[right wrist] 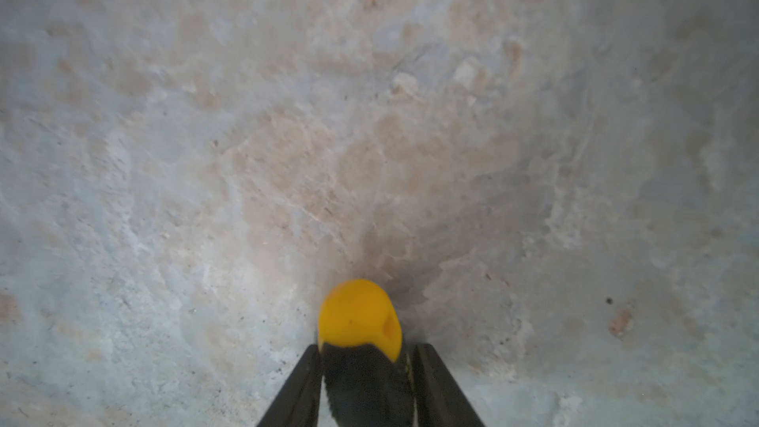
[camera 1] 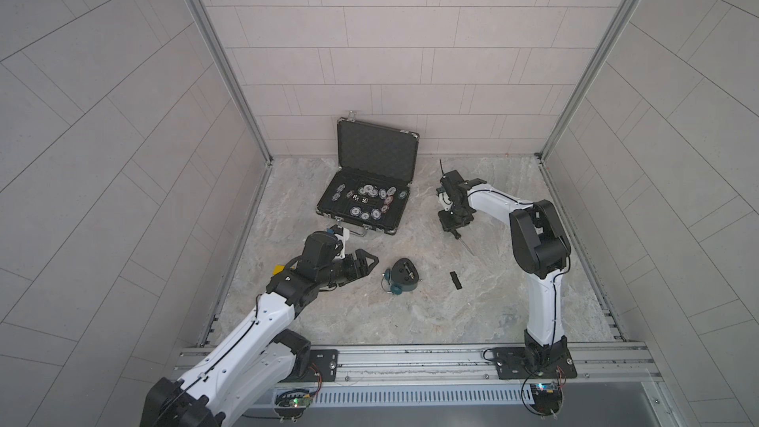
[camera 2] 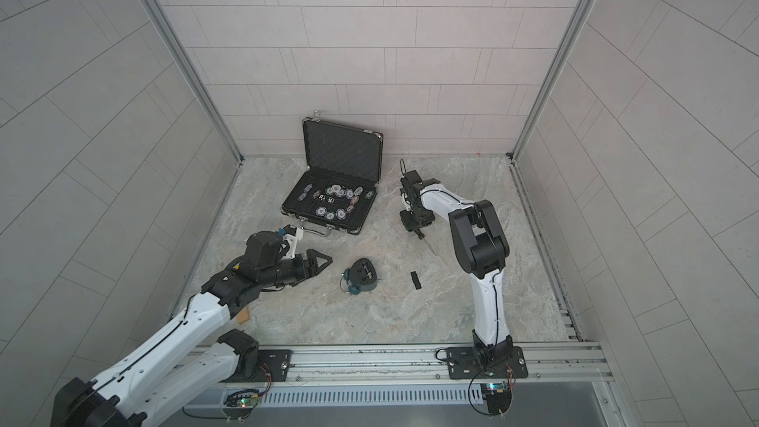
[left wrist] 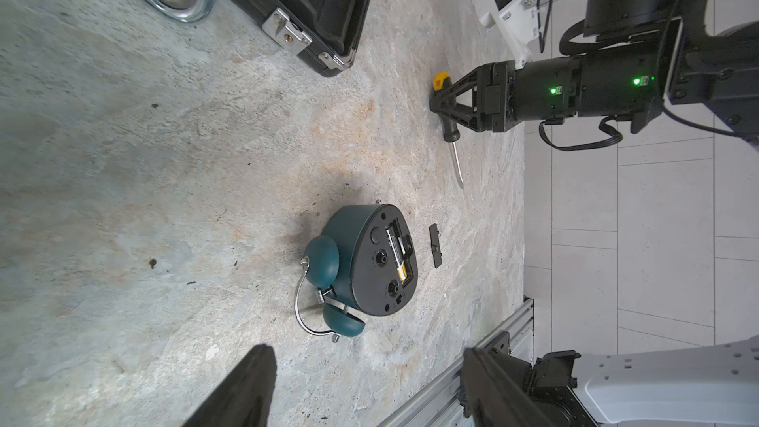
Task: Remove the battery from the alarm
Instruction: Pick up the screwdriver from the center of the board.
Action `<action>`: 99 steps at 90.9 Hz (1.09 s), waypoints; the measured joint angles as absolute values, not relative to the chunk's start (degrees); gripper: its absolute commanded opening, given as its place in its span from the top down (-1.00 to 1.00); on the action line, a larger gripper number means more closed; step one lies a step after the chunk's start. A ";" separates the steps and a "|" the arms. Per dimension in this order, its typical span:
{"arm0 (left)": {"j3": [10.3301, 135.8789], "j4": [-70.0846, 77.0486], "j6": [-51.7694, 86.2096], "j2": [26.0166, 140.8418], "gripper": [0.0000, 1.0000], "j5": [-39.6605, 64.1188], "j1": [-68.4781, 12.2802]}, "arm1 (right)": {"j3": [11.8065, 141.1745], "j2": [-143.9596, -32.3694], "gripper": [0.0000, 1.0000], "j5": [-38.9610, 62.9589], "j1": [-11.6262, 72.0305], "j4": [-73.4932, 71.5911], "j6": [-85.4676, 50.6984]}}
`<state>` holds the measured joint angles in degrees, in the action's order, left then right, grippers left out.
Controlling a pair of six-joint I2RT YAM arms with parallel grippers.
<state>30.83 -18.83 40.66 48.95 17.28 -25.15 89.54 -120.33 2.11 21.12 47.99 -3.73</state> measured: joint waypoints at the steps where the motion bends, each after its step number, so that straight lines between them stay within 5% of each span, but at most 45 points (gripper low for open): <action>1: 30.85 -18.65 40.66 48.99 -0.46 17.52 -25.15 | 89.62 -120.38 0.18 2.11 21.12 48.05 -3.70; 31: 32.40 -10.57 40.73 53.65 -0.47 26.13 -27.44 | 86.61 -117.47 0.57 4.38 21.10 46.44 -4.05; 68: 39.72 8.03 48.56 66.19 -0.50 34.39 -36.42 | 55.61 -61.87 0.62 28.18 17.21 16.69 -29.21; 99: 55.16 11.03 47.29 77.03 -0.43 35.51 -45.34 | 42.63 -51.33 0.63 38.70 17.23 1.58 -49.45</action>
